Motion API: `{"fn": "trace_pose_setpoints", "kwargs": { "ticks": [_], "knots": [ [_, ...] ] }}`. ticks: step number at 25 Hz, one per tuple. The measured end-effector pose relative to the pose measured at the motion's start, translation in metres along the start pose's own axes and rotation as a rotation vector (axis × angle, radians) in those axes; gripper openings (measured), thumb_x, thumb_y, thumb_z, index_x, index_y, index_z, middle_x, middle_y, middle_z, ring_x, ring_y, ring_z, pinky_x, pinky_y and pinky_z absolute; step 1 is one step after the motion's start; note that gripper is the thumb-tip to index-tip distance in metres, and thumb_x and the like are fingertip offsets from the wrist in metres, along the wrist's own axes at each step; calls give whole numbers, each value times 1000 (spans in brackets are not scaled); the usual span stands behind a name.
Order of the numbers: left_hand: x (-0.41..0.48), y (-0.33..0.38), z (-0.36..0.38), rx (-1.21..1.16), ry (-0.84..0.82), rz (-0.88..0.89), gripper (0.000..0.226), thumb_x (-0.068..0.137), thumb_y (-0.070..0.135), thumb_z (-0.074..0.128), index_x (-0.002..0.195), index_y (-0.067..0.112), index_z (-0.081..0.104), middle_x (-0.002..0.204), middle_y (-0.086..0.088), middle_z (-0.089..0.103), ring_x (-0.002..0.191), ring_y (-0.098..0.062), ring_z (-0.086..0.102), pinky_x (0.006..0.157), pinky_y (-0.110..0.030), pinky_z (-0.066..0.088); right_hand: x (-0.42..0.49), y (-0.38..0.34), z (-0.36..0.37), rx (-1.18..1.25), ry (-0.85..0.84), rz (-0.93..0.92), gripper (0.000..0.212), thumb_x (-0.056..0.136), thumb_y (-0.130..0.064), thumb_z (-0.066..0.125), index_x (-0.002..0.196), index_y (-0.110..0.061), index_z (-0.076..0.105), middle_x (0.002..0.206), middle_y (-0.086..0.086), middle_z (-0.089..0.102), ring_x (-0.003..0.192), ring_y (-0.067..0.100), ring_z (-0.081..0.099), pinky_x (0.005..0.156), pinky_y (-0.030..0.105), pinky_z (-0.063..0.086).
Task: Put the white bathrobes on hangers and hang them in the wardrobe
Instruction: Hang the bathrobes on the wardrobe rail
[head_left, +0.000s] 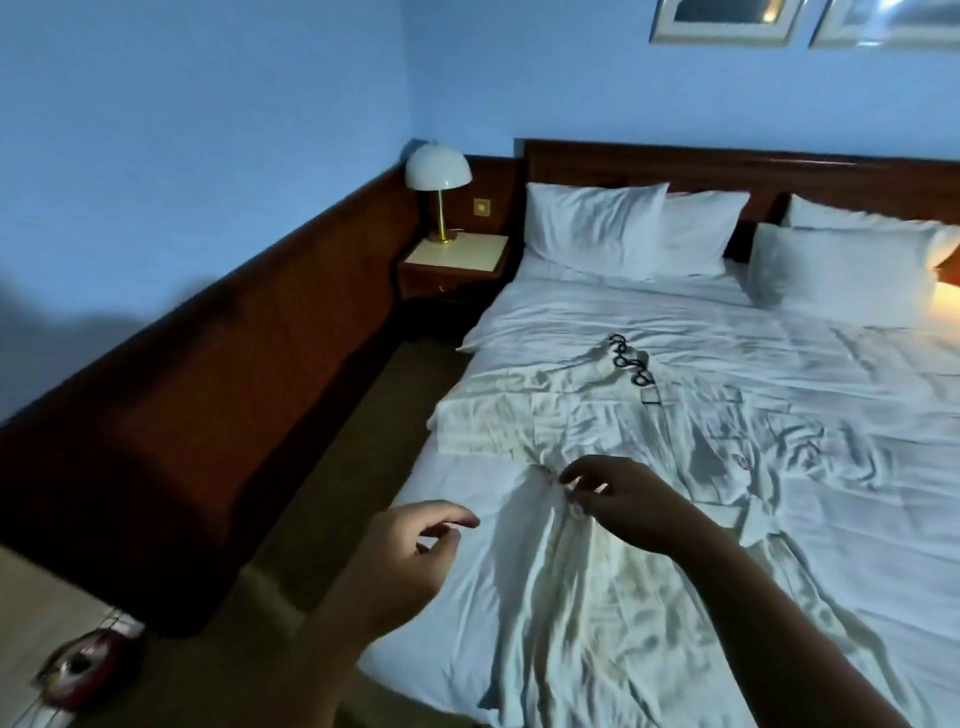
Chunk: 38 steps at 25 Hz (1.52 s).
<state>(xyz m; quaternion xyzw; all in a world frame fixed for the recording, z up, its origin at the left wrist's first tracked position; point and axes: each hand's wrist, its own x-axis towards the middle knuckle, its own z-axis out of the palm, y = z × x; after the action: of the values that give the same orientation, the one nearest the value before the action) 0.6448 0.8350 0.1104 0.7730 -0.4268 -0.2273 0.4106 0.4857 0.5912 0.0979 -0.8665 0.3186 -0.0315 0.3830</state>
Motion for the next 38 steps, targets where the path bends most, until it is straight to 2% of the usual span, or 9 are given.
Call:
{"fn": "trace_pose_setpoints", "kwargs": {
  "ticks": [6,9,13,18,24,28,31,34,38],
  "knots": [
    [132,-44,30,-46,-200,-35,29,99,14,59,102,38,75,108,31,71,105,5,67,90,-22,54,67,53,-14,-21,47,172,25,94,-21,58,103,-42,69,95,-18,67,82,-3,59,70,16,40],
    [195,-66,44,-75,-287,-44,29,98,15,60,100,39,76,104,29,72,102,5,67,88,-19,52,85,67,-16,-31,47,271,25,95,-19,57,99,-42,68,94,-16,66,71,-7,58,65,9,39],
    [275,-71,58,-117,-356,-13,27,96,15,61,99,36,78,101,27,74,101,9,65,87,-13,49,120,75,-50,-5,176,395,29,92,-15,61,91,-44,68,88,-13,71,73,0,64,70,21,46],
    [357,-78,77,-116,-409,-28,26,96,13,61,99,34,78,100,28,73,100,11,63,82,-7,47,180,101,-75,73,272,446,28,91,-5,59,94,-30,73,79,-11,73,71,12,70,63,33,55],
    [457,-124,181,-101,-413,-149,29,95,11,64,89,36,79,94,26,74,95,8,67,88,-18,54,293,225,-96,170,317,500,35,90,1,61,88,-32,73,75,-9,75,71,9,71,69,26,55],
    [579,-184,267,-60,-373,-213,36,93,12,66,88,46,76,93,27,74,93,7,69,90,-21,55,406,347,-99,245,411,502,35,90,-1,62,88,-34,73,79,-7,75,73,18,72,72,44,59],
    [685,-224,324,24,-254,-129,26,94,15,65,89,38,77,97,21,76,94,3,70,94,-25,55,500,430,-95,198,467,512,38,89,-7,63,87,-44,70,82,-10,75,78,15,72,74,34,55],
    [780,-254,395,159,-181,20,25,94,16,60,109,27,75,113,9,75,102,-8,68,95,-23,50,597,499,-81,94,504,520,30,92,-13,59,109,-34,72,108,-2,75,103,23,69,86,29,48],
    [873,-274,472,306,-144,169,51,88,26,43,132,16,64,131,-9,66,122,-31,60,103,-39,49,693,559,-62,27,492,602,52,84,-29,50,135,-33,57,123,2,67,118,33,58,95,40,46]
  ]
}}
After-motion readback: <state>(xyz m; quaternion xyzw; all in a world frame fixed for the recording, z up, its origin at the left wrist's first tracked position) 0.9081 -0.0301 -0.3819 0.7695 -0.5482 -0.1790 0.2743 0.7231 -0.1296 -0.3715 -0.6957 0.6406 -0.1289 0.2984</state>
